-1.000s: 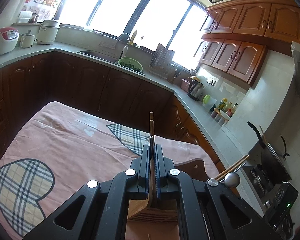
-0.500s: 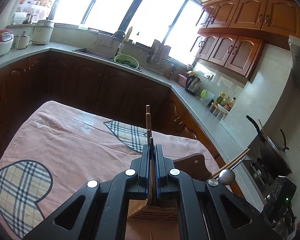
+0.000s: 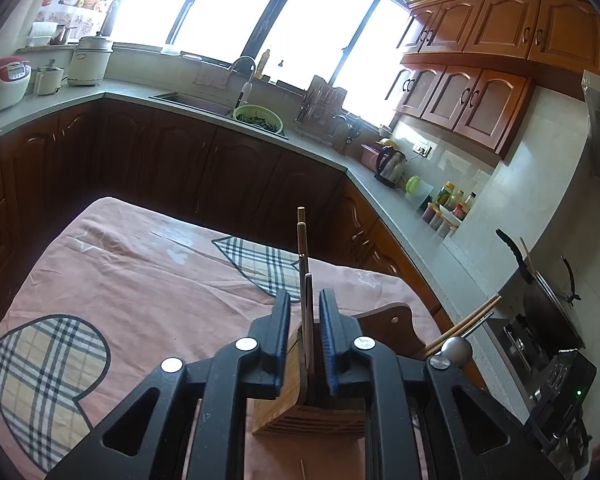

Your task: Organize utensils

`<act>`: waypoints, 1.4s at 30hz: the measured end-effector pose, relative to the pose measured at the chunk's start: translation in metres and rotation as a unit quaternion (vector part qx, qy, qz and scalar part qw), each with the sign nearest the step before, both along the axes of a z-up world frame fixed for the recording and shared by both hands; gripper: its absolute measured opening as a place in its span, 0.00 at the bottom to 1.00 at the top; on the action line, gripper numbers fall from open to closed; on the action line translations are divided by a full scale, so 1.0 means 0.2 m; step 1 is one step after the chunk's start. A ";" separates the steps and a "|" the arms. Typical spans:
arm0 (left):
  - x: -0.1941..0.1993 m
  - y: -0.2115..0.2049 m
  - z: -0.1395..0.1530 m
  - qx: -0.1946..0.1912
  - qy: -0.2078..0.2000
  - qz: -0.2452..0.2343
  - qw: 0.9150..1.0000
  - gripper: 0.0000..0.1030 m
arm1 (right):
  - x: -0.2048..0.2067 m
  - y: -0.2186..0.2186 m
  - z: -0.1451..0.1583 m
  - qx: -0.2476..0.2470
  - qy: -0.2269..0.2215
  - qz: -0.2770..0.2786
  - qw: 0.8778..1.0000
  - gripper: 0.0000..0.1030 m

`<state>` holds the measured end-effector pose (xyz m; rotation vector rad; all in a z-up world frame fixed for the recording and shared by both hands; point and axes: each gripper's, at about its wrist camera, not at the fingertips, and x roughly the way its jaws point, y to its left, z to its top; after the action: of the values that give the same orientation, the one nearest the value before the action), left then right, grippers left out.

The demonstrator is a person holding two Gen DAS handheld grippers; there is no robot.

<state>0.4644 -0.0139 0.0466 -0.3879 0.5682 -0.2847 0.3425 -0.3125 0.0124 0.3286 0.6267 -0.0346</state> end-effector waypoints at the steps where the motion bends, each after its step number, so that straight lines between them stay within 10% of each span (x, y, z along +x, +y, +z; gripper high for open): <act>1: -0.01 0.00 0.00 -0.001 -0.002 0.003 1.000 0.24 | 0.00 0.00 0.00 0.002 0.001 -0.001 1.000 0.09; 20: -0.46 0.10 0.00 -0.002 0.016 0.035 0.999 0.90 | -0.28 -0.05 0.07 0.034 -0.032 -0.031 0.998 0.73; 42: -1.13 0.26 0.04 0.009 0.060 0.052 0.997 0.95 | -0.79 0.14 0.16 0.065 -0.039 -0.002 0.997 0.85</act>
<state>0.2390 0.0375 0.0555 -0.4178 0.6659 -0.1562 0.1852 -0.2851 0.0443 0.4544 0.5510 0.0146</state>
